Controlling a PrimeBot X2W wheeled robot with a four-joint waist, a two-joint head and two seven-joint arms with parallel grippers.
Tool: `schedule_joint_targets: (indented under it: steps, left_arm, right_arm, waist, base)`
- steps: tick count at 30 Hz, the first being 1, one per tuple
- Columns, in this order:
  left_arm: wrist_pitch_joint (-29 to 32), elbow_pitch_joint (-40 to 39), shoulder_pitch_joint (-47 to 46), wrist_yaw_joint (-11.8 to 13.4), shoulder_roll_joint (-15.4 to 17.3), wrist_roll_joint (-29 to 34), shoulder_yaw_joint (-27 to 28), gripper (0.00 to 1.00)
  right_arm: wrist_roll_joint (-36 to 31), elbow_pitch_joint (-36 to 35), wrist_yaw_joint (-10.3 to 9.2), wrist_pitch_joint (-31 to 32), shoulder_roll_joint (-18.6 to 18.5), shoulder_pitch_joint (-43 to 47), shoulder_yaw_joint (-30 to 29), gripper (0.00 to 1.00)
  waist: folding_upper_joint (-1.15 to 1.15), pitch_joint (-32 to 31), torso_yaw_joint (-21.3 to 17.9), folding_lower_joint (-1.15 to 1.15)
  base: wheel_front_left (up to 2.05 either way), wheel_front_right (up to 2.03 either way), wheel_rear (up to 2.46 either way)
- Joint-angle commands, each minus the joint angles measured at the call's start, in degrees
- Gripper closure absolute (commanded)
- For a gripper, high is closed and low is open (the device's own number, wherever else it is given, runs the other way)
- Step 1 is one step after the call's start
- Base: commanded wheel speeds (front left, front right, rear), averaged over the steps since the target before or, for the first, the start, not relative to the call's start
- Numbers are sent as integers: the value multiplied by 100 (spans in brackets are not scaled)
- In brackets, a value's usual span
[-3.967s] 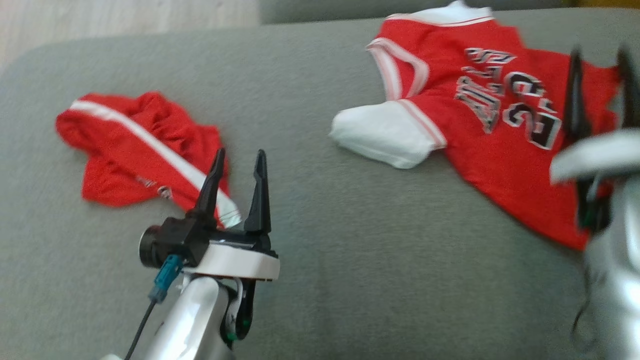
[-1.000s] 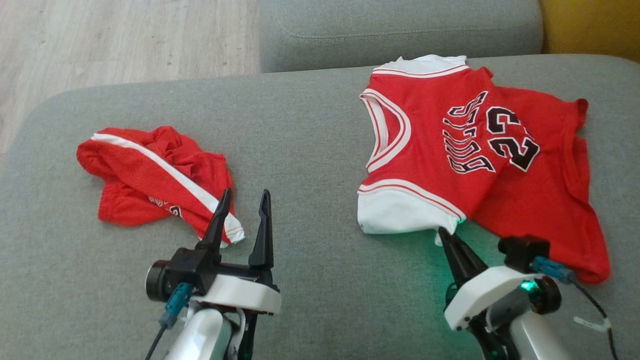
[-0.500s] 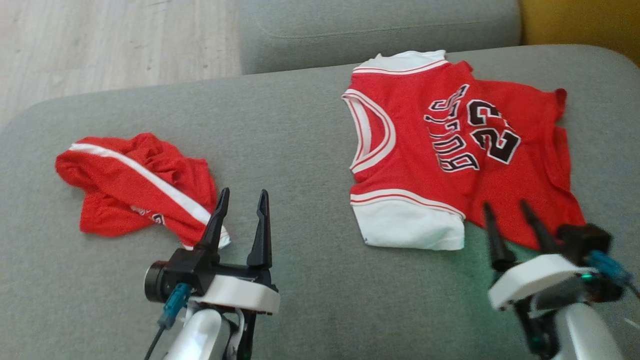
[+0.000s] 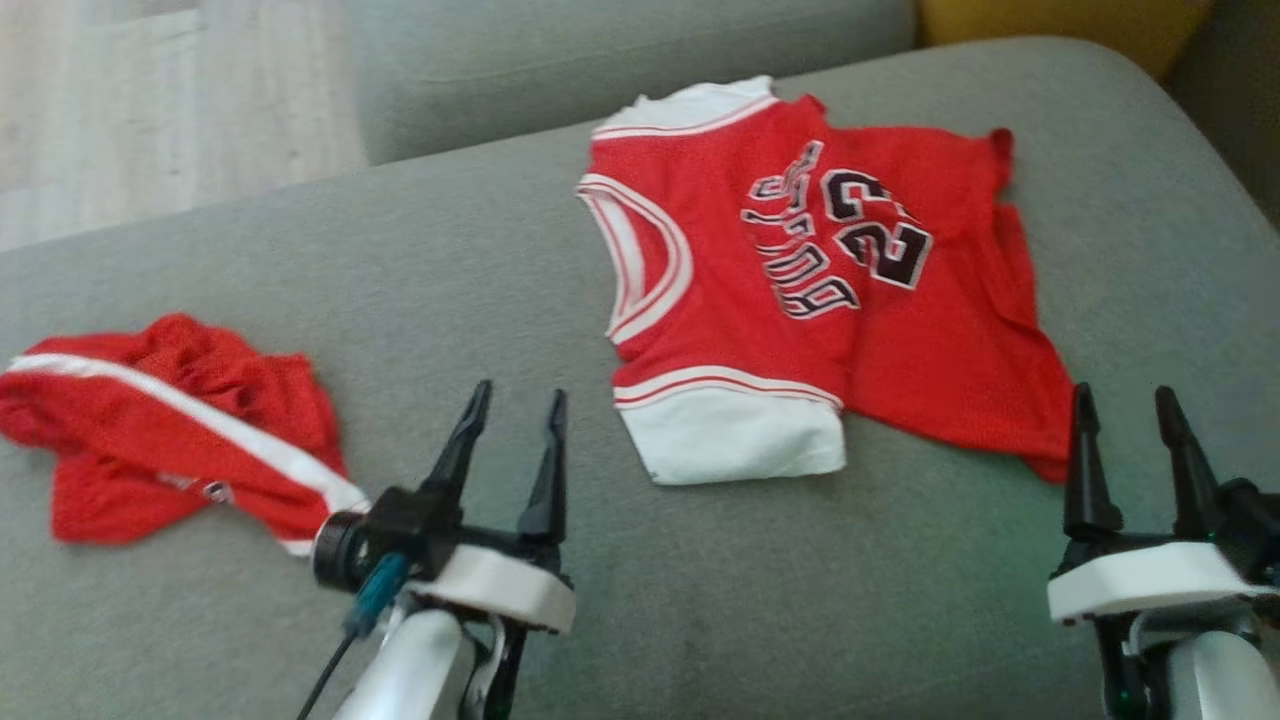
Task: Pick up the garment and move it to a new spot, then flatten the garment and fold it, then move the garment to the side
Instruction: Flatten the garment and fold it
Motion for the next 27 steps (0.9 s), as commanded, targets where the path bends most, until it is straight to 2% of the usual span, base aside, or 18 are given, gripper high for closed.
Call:
schedule_joint_targets:
  steps: [1,4,11,17,22,23,24,25,27]
  left_arm:
    - [-13,-73,-446,-47,18,10,81,0]
    - [354,343,-859,-108,18,33,-152,0]
    - [1341,1484,-1829,-4,20,-29,-352,0]
    - [1647,2313,-2413,151,128,74,-338,0]
    - [1765,2805,-2729,47,193,49,-348,0]
    - [1781,2881,-2783,7,213,59,-372,20]
    - [1780,2943,-2839,-27,236,73,-393,89]
    - [1760,2988,-2902,-56,256,76,-399,100]
    - [1644,3034,-3060,-70,319,83,-376,100]
  right_arm:
    - [47,-189,-4,-88,-34,-184,187,0]
    - [120,-183,-4,-156,-34,-253,341,0]
    - [285,-95,-4,-310,-34,-383,659,0]
    - [427,-13,-4,-429,-34,-515,848,0]
    - [528,48,-4,-498,-34,-606,961,0]
    - [541,61,-4,-507,-34,-619,977,0]
    - [551,74,-4,-516,-34,-630,991,0]
    - [558,85,-4,-522,-34,-640,1004,0]
    - [568,106,-4,-533,-34,-662,1020,0]
  waist:
    - [0,141,-227,0]
    - [0,329,-470,0]
    - [0,760,-963,0]
    - [0,1018,-1251,0]
    - [0,1149,-1371,0]
    - [0,1164,-1385,0]
    - [0,1175,-1396,0]
    - [0,1186,-1407,0]
    - [0,1209,-1421,0]
  base:
    - [0,0,0]
    - [0,0,0]
    - [0,0,0]
    - [0,0,0]
    - [0,0,0]
    - [0,0,0]
    - [0,0,0]
    - [0,0,0]
    - [0,0,0]
